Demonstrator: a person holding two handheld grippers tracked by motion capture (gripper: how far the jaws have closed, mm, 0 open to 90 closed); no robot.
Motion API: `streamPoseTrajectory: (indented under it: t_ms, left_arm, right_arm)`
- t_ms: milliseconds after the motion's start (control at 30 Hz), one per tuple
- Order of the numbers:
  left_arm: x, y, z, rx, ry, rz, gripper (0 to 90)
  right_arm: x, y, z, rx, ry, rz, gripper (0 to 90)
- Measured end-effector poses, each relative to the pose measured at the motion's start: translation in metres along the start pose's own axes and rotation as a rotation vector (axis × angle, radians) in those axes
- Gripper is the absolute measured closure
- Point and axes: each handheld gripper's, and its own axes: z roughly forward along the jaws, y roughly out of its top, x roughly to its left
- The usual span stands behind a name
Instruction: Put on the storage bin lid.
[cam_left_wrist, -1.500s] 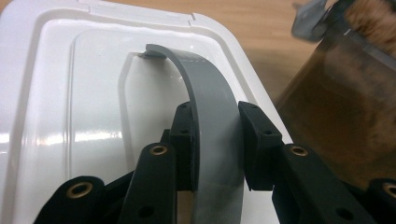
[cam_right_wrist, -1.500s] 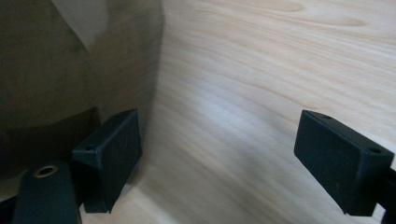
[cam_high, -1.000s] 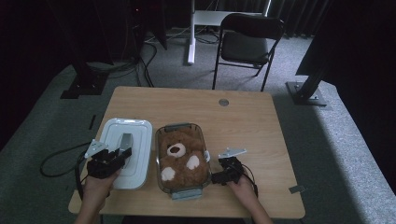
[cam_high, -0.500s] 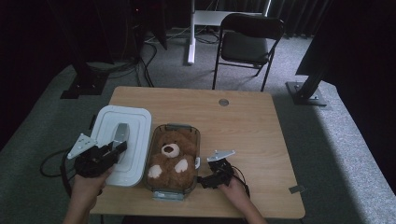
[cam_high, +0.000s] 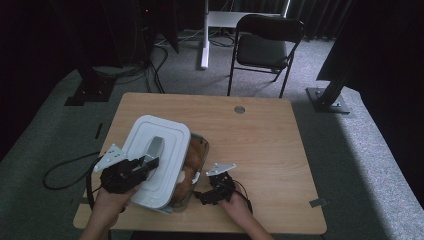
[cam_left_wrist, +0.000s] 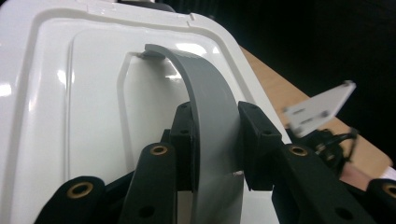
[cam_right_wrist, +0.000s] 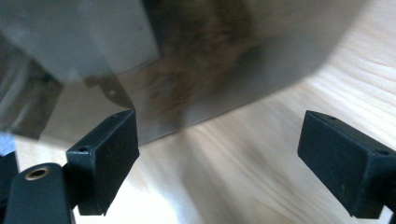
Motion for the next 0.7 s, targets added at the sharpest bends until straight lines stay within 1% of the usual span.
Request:
streamPoseTrajectory:
  t_ms: [33,67,100,133,167,200,233,267,300,367,400,467,567,633,667,700]
  left_arm:
    - [-0.002,0.0,0.003,0.001,-0.004,-0.001,70.5]
    - [-0.002,0.0,0.003,0.001,-0.004,-0.001,70.5]
    - [-0.008,0.001,0.013,0.017,-0.03,0.005,70.5]
    - [-0.008,0.001,0.013,0.017,-0.03,0.005,70.5]
    - [-0.012,0.001,0.019,0.029,-0.042,0.02,70.5]
    - [-0.012,0.001,0.019,0.029,-0.042,0.02,70.5]
    - [-0.017,0.002,0.025,0.043,-0.057,0.029,70.5]
    - [-0.019,0.002,0.029,0.053,-0.063,0.038,70.5]
    - [-0.021,0.002,0.034,0.063,-0.068,0.036,70.5]
    - [-0.023,0.002,0.041,0.089,-0.075,0.048,70.5]
    - [-0.024,0.002,0.046,0.099,-0.074,0.053,70.5]
    - [-0.021,0.002,0.053,0.122,-0.084,0.046,70.5]
    - [-0.017,0.001,0.059,0.143,-0.059,0.045,70.5]
    - [-0.012,0.0,0.059,0.154,-0.054,0.042,70.5]
    - [-0.012,0.0,0.059,0.154,-0.054,0.042,70.4]
    - [-0.009,-0.001,0.058,0.16,-0.055,0.029,70.4]
  right_arm:
    - [0.003,0.001,0.003,0.003,0.005,-0.008,11.6]
    - [0.003,0.001,0.003,0.003,0.005,-0.008,11.6]
    - [0.006,0.003,0.007,0.005,0.006,-0.029,11.6]
    - [0.006,0.003,0.007,0.005,0.006,-0.029,11.6]
    - [0.003,0.002,0.003,0.002,-0.02,-0.035,11.6]
    - [0.003,0.002,0.003,0.002,-0.02,-0.035,11.6]
    - [0.0,0.001,0.001,-0.001,-0.033,-0.034,11.6]
    - [-0.008,-0.001,-0.005,-0.014,-0.051,-0.005,11.6]
    - [-0.013,-0.003,-0.009,-0.02,-0.062,0.015,11.6]
    - [-0.022,-0.005,-0.015,-0.031,-0.091,0.04,11.6]
    - [-0.026,-0.006,-0.017,-0.034,-0.097,0.05,11.6]
    - [-0.032,-0.008,-0.021,-0.042,-0.112,0.072,11.6]
    - [-0.039,-0.01,-0.025,-0.052,-0.129,0.098,11.6]
    - [-0.041,-0.01,-0.026,-0.049,-0.132,0.109,11.6]
    - [-0.042,-0.01,-0.026,-0.049,-0.132,0.111,11.6]
    - [-0.042,-0.01,-0.026,-0.049,-0.132,0.111,11.6]
